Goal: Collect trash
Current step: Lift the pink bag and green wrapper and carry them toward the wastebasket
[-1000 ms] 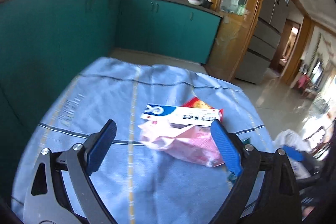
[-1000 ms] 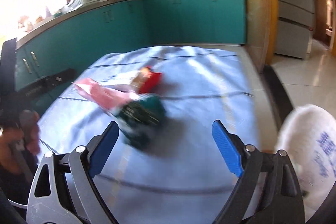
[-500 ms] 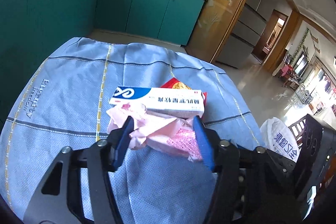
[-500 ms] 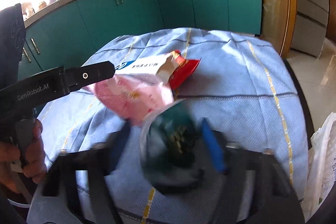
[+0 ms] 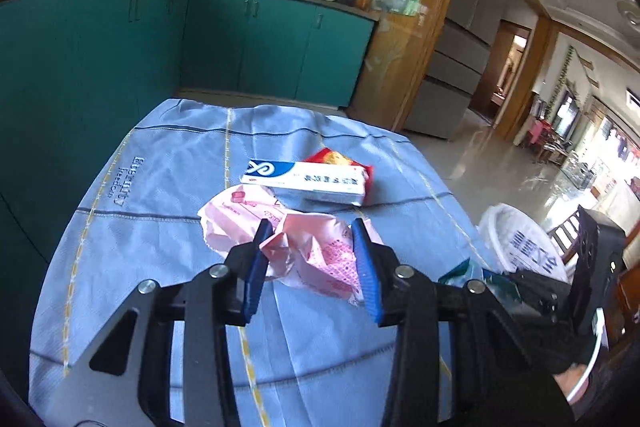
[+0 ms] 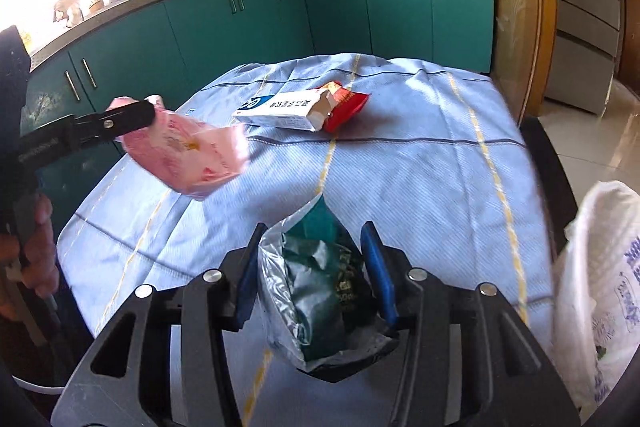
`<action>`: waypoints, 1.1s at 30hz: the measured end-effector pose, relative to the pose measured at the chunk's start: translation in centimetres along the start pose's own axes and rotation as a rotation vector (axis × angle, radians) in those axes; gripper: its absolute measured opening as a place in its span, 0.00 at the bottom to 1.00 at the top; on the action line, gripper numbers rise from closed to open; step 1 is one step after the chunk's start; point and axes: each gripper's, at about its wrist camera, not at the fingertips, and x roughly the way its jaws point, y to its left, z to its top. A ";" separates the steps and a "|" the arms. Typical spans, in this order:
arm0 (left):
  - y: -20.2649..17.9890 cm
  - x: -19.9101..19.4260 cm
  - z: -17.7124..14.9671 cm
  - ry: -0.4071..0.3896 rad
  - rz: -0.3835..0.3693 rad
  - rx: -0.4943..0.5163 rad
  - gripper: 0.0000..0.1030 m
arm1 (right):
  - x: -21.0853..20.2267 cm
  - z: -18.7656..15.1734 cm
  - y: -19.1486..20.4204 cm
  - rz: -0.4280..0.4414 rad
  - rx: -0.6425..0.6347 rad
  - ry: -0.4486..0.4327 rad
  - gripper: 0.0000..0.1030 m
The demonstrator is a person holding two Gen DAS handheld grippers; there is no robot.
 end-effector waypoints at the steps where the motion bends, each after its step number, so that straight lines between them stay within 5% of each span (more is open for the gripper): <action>1: -0.2 -0.5 -0.3 0.001 -0.008 0.007 0.40 | -0.7 -0.4 -0.1 -0.011 0.004 -0.007 0.46; 9: -1.5 -2.9 -1.8 -0.010 -0.109 0.095 0.40 | -4.0 -2.3 -1.2 -0.048 0.062 -0.039 0.46; 26: -4.3 -5.6 -1.7 -0.124 0.057 0.190 0.40 | -5.6 -2.2 0.8 -0.109 0.002 -0.080 0.46; 33: -6.4 -6.6 -0.2 -0.195 0.067 0.191 0.40 | -8.3 -1.4 -0.4 -0.166 0.004 -0.148 0.46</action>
